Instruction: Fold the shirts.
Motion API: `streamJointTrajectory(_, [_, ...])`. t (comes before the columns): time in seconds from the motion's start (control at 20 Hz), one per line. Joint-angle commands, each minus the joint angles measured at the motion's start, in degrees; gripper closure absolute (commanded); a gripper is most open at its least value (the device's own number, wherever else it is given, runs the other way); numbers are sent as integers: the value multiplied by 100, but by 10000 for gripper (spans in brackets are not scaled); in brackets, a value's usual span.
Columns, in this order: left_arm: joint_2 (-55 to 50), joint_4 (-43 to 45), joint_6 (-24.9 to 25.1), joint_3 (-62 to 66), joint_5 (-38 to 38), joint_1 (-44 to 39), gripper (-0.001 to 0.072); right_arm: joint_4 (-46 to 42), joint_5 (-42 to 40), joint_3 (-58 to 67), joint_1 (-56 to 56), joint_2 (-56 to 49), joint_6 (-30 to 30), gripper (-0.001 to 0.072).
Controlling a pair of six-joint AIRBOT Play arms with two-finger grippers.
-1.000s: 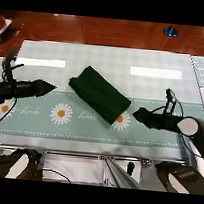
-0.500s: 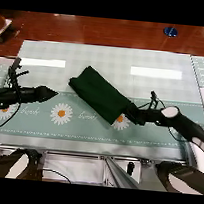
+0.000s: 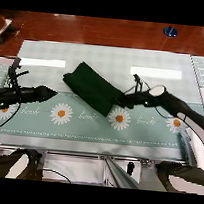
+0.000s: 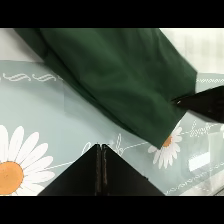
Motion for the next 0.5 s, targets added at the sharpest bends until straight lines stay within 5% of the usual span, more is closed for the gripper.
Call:
streamJointTrajectory(0.0, [0, 2, 2, -2, 11, 2, 690, -1270, 778, 1167, 46, 28, 437, 691])
streamJointTrajectory(0.45, [2, -17, 2, -2, 94, 2, 690, -3126, 3180, 3320, -1602, 1681, 1270, 691])
